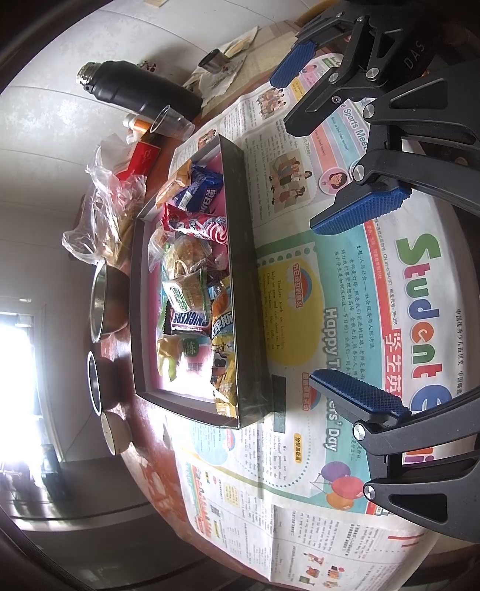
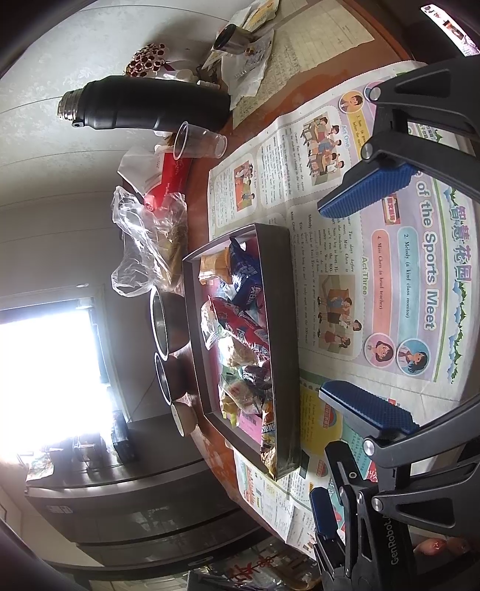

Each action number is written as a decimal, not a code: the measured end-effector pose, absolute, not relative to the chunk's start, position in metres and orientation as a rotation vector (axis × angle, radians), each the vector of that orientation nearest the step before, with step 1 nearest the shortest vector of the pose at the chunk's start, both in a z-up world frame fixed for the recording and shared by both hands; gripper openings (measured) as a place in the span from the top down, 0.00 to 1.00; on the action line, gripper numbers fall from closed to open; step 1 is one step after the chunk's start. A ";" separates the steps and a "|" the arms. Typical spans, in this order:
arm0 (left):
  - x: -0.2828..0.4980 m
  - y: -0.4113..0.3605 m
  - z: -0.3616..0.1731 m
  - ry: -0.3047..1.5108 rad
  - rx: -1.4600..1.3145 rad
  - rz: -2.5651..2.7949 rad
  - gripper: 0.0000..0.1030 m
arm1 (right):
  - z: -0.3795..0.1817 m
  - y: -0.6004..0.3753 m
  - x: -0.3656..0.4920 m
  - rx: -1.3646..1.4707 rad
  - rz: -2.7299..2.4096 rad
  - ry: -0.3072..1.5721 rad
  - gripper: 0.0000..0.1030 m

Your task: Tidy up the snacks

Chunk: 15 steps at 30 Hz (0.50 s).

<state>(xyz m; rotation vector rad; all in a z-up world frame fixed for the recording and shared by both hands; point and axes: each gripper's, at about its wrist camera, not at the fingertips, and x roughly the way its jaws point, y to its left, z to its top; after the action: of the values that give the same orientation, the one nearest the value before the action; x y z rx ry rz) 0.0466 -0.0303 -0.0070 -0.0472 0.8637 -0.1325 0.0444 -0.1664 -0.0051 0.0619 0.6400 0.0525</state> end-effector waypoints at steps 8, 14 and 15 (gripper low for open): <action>0.046 -0.028 -0.007 0.863 -0.049 -0.128 0.25 | -0.005 -0.168 0.045 0.066 0.049 0.641 0.13; 0.047 -0.028 -0.008 0.868 -0.050 -0.121 0.25 | -0.005 -0.168 0.045 0.066 0.048 0.641 0.13; 0.047 -0.028 -0.008 0.869 -0.052 -0.121 0.25 | -0.005 -0.168 0.045 0.066 0.049 0.641 0.13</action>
<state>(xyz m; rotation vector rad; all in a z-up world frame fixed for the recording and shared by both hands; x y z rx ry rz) 0.0467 -0.0277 -0.0078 -0.0516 0.8691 -0.1209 0.0449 -0.1678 -0.0054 0.0662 0.6411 0.0487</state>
